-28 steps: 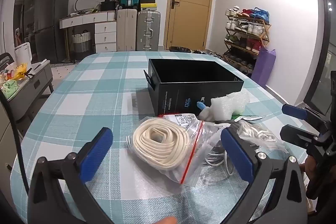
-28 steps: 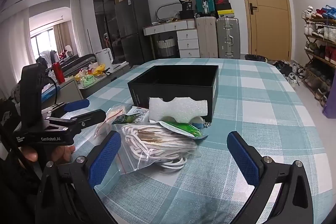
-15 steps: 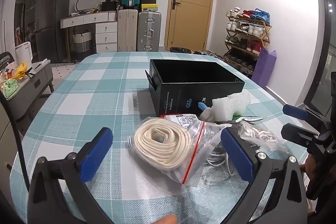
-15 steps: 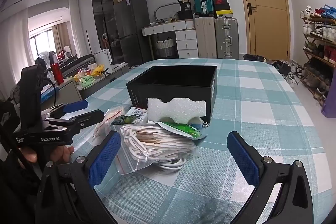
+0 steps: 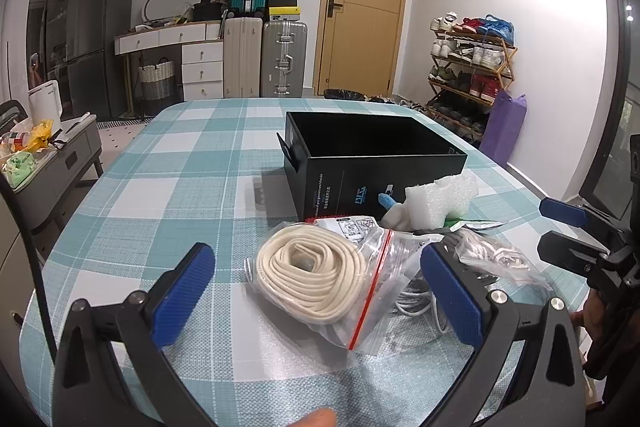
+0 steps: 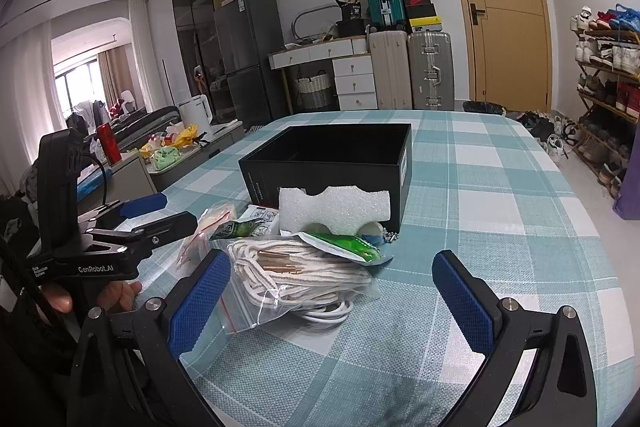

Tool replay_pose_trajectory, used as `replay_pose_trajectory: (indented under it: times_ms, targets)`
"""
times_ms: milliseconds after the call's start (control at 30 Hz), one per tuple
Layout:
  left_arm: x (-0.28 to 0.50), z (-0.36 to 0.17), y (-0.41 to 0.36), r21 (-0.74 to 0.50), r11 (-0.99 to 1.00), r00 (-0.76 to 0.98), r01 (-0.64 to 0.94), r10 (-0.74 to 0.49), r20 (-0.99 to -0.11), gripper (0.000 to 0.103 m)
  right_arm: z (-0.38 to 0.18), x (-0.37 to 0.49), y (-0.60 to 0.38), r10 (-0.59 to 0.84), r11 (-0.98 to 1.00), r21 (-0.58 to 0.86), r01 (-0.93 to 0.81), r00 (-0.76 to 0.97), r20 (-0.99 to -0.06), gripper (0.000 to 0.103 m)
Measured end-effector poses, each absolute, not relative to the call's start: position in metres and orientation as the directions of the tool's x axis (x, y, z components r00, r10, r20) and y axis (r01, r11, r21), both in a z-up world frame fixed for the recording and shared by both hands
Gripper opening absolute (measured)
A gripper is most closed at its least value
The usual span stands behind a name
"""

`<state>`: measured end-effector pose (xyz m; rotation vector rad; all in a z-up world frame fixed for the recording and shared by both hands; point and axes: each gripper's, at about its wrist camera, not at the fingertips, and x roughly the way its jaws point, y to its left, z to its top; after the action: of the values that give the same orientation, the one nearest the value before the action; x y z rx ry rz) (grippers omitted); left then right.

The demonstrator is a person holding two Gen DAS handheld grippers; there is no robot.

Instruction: Organize soft objects

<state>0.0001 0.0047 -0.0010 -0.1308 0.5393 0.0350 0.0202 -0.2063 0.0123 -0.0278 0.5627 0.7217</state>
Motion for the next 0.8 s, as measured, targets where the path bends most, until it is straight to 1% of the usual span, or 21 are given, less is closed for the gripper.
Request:
replay_pose_trajectory:
  times_ms: [800]
  targets:
    - [0.0007, -0.0025, 0.0044, -0.117, 0.991, 0.858, -0.071, 0.001, -0.514, 0.103, 0.0132, 0.0217, -0.2085, 0.615, 0.763, 0.178, -0.622, 0.612, -0.497, 0.103]
